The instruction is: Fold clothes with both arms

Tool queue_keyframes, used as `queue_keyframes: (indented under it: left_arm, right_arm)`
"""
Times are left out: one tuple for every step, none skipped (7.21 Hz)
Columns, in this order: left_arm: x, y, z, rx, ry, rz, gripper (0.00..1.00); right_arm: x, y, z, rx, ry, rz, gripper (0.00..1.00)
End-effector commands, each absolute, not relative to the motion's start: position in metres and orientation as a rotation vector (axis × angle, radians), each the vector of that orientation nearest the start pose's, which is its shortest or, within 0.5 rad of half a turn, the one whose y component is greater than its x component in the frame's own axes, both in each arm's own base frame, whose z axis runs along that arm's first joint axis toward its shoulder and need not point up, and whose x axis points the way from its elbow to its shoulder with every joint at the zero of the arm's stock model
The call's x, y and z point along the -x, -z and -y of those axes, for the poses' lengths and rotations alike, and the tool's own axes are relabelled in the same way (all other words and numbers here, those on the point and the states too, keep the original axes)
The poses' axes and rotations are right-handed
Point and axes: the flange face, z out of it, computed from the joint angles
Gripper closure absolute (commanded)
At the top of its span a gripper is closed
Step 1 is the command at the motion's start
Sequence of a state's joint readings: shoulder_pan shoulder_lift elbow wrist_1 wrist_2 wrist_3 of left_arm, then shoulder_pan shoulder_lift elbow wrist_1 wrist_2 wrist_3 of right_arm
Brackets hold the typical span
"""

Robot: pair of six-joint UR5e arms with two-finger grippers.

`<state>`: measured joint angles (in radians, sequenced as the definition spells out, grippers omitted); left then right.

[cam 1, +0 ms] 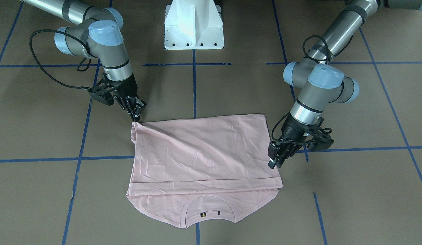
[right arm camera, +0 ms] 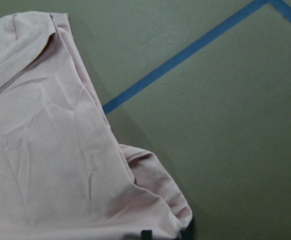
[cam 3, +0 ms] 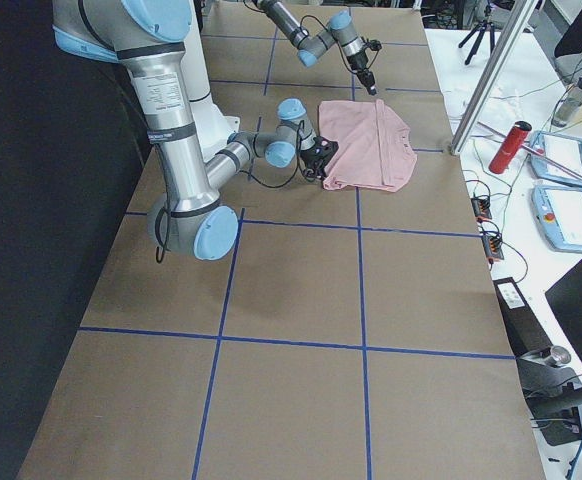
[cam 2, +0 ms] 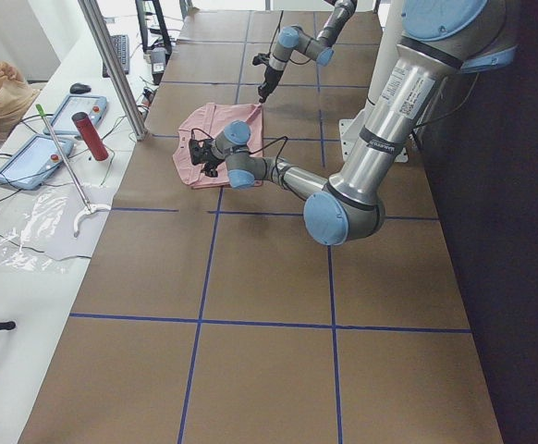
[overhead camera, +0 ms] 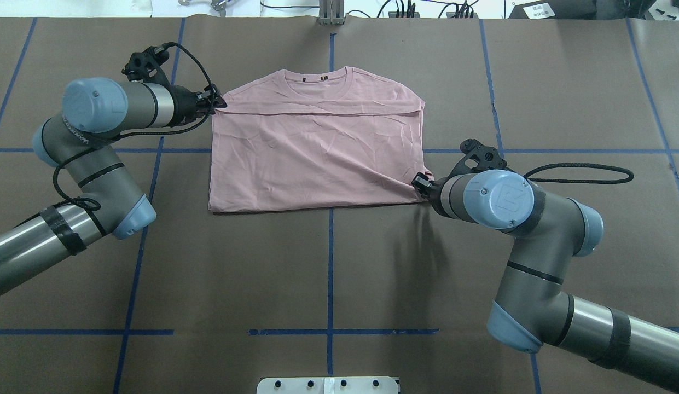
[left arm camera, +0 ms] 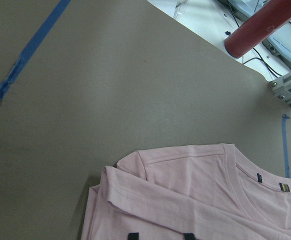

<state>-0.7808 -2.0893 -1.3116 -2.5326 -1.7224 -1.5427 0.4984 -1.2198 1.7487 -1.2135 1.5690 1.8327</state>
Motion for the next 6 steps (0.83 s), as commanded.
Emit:
queue_keyframes:
  left_arm:
    - [-0.426, -0.371, 0.588, -0.364, 0.564, -1.190, 0.59]
    - [-0.425, -0.370, 0.588, -0.361, 0.569, -1.193, 0.59]
    - [-0.426, -0.369, 0.588, -0.361, 0.570, -1.195, 0.59]
    - [-0.426, -0.369, 0.588, -0.361, 0.570, -1.195, 0.59]
    - [-0.425, -0.370, 0.588, -0.360, 0.570, -1.193, 0.59]
    - [-0.425, -0.371, 0.588, -0.360, 0.570, -1.192, 0.59]
  right_arm:
    - [0.492, -0.355, 0.420, -0.109, -0.713, 0.885, 0.38]
    - [0.491, -0.356, 0.421, -0.111, -0.716, 0.882, 0.42]
    - [0.488, -0.356, 0.424, -0.115, -0.722, 0.882, 0.50]
    - [0.489, -0.359, 0.424, -0.115, -0.723, 0.875, 0.56]
    - [0.490, -0.361, 0.425, -0.114, -0.723, 0.871, 0.56]
    - [0.493, -0.365, 0.426, -0.113, -0.723, 0.863, 0.56]
